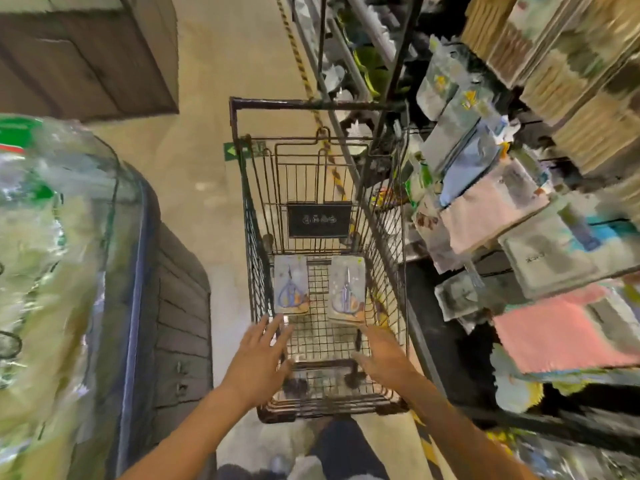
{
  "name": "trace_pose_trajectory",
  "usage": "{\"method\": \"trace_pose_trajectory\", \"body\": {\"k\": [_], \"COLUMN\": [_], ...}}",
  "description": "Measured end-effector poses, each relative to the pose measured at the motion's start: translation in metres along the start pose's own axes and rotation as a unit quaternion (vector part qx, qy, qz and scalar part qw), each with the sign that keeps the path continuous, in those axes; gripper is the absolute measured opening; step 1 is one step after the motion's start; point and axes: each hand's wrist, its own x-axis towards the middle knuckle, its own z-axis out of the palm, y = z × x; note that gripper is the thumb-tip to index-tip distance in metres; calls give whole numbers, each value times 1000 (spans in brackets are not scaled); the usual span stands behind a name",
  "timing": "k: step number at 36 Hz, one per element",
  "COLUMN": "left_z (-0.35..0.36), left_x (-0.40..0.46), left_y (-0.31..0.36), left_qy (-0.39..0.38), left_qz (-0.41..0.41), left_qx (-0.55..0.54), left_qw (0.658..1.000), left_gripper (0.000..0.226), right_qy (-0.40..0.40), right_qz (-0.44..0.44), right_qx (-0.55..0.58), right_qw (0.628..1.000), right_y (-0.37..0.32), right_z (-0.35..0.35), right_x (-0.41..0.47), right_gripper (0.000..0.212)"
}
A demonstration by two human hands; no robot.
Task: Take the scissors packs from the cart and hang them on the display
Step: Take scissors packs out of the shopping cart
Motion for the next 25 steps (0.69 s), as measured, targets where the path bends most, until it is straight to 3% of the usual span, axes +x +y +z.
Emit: {"method": "trace_pose_trajectory", "body": {"k": [4, 7, 13, 21, 25], "left_z": [10, 17, 41, 100, 133], "left_x": [50, 92, 149, 233, 265], "left_y": [-5, -3, -4, -21, -28], "left_qy": [-10, -56, -93, -114, -140], "left_qz": [-1, -14, -35, -40, -46], "left_qx": [9, -40, -51, -67, -59], "left_qw": [1000, 998, 994, 990, 987], "left_gripper": [70, 89, 98, 78, 90], "right_qy": [-8, -13, 14, -7, 38], "right_qz": [30, 13, 40, 120, 122], "right_qx": [26, 28, 121, 131, 136], "right_qw": [999, 999, 992, 984, 982], "right_y": [11, 20, 55, 119, 131], "right_z": [-2, 1, 39, 118, 136], "right_x": [48, 80, 130, 208, 242], "right_gripper": [56, 56, 51, 61, 63]}}
